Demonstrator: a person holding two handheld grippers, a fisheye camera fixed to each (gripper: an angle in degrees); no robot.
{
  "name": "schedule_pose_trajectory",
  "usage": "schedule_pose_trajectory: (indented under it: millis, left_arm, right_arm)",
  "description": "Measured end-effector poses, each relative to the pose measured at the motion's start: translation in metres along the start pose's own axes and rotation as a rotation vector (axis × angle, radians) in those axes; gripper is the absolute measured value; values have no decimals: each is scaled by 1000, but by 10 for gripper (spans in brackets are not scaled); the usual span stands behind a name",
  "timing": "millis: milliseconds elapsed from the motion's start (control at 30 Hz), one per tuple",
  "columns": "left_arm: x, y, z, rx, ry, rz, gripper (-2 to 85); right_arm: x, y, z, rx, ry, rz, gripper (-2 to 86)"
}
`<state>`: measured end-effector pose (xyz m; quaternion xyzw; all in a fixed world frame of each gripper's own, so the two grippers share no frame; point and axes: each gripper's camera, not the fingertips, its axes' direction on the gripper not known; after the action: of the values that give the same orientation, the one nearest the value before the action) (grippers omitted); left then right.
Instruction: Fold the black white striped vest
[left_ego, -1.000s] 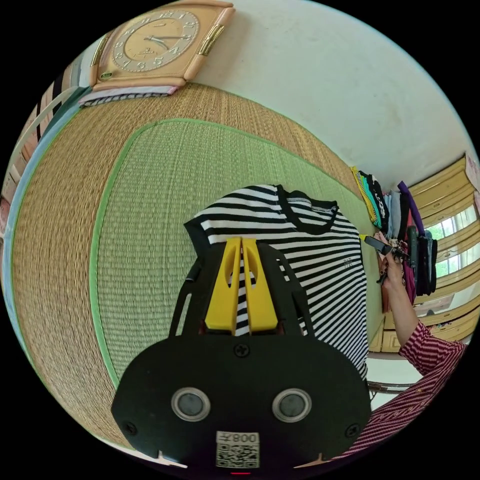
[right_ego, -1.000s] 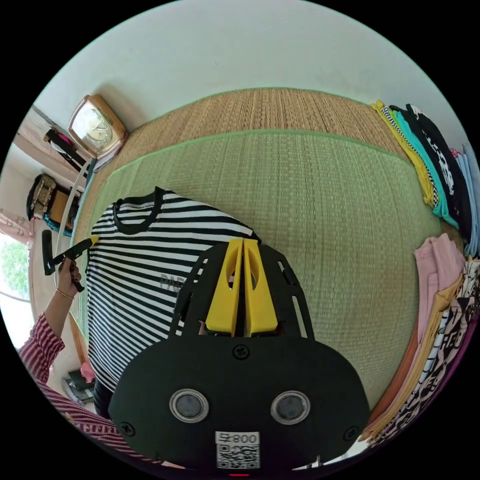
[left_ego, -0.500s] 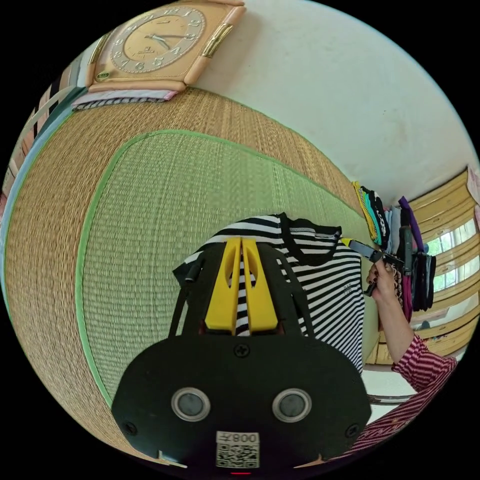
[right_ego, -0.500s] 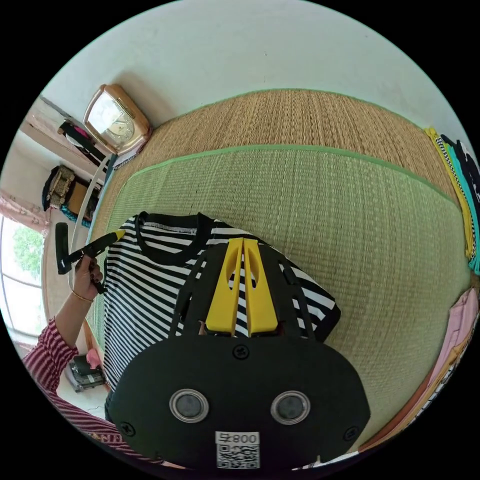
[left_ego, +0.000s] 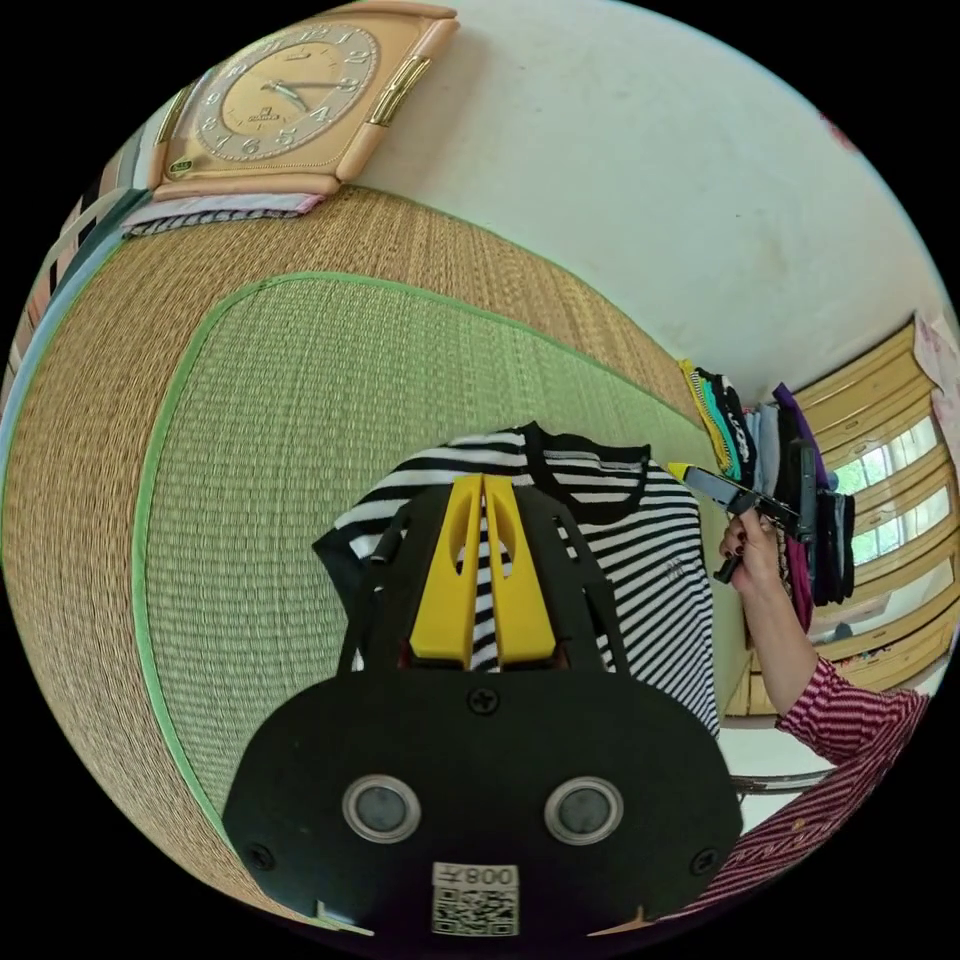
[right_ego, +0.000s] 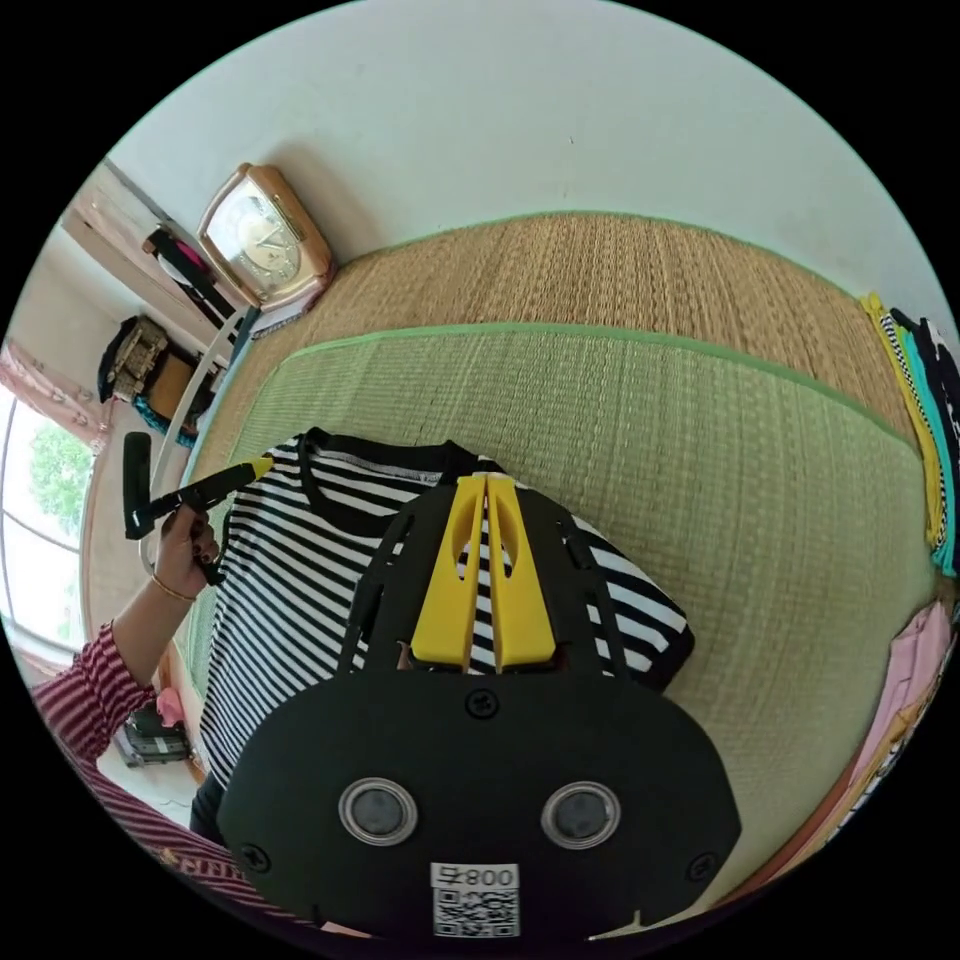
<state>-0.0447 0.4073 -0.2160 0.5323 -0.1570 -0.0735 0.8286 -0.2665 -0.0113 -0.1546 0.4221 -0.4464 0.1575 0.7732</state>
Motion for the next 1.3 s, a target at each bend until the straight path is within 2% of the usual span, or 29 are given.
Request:
schedule_pose_trajectory:
  millis: [133,233,367,467,600,733,933,1100,1300]
  left_arm:
    - [-7,47,-25,-25,-28,53,1]
    - [-25,70,-21,-92,-96,28,1]
    - [-48,76,-27,-76,-30,-67,1]
    - [-43,86,-50,-44,16,-38,1]
    - [-50,124,-78,-75,35,-31,2]
    - [-84,202,-116,-92,86,-171,2]
    - [-144,326,-168,-7,255,-464,11]
    - [-174,390,-178,-20,312,-548,52]
    - [-212,441,-163,-6,461,-641,99]
  right_arm:
    - [30,75,-78,55,-12,39,0]
    - [61,124,-93,13,0,124,0]
    - [94,139,-93,-38,-29,204,0]
    - [100,129,-121,-42,-2,230,0]
    - [104,142,-185,0,-91,242,1]
    - [108,197,-252,0,-155,266,2]
    - [118,305,-334,-50,-277,345,11]
    - [128,376,-386,-57,-340,436,42]
    - [147,435,-434,-18,-436,536,69]
